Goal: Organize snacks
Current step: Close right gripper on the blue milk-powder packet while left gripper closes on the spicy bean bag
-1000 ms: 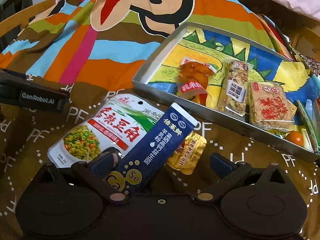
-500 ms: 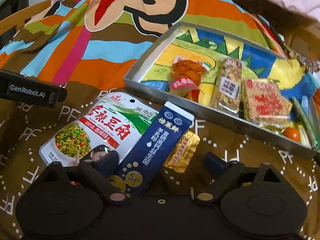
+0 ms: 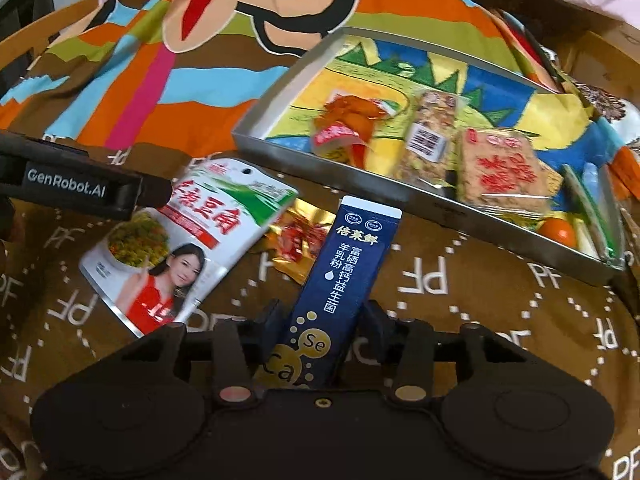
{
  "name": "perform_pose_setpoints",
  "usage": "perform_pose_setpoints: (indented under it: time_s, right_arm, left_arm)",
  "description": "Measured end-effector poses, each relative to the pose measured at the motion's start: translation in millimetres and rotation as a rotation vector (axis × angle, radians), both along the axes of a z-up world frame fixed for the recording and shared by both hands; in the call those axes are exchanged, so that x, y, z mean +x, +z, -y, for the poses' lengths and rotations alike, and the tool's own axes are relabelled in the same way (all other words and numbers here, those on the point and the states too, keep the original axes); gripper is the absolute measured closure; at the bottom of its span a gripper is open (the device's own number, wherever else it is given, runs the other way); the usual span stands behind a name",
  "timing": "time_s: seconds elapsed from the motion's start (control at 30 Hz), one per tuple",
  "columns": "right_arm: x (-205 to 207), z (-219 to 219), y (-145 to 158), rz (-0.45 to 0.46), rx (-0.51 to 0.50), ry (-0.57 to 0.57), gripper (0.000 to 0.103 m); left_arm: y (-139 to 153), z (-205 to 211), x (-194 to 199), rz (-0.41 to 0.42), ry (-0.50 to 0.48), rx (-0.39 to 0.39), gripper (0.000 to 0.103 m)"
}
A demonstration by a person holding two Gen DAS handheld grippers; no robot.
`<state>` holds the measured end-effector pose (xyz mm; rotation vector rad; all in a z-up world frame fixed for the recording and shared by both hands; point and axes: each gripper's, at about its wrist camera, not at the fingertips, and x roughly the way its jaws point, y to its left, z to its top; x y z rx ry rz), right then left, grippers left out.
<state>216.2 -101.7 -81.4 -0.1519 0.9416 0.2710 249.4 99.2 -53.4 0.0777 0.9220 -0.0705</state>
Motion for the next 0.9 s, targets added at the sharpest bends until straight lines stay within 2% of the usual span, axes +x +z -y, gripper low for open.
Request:
perform_pose_setpoints:
  time_s: [0.17, 0.47, 0.6, 0.9]
  right_arm:
    - [2, 4, -4, 0.000, -0.002, -0.014, 0.043]
    - [11, 4, -11, 0.017, 0.010, -0.027, 0.031]
    - [11, 6, -14, 0.017, 0.008, -0.025, 0.028]
    - [10, 8, -15, 0.014, 0.016, -0.031, 0.026]
  left_arm:
    - [-6, 12, 0, -0.024, -0.051, -0.014, 0.001]
    - [-23, 26, 6, -0.102, -0.110, -0.045, 0.001]
    - [-28, 32, 8, -0.136, -0.141, -0.068, 0.001]
    - [-34, 30, 13, -0.172, -0.110, -0.113, 0.001]
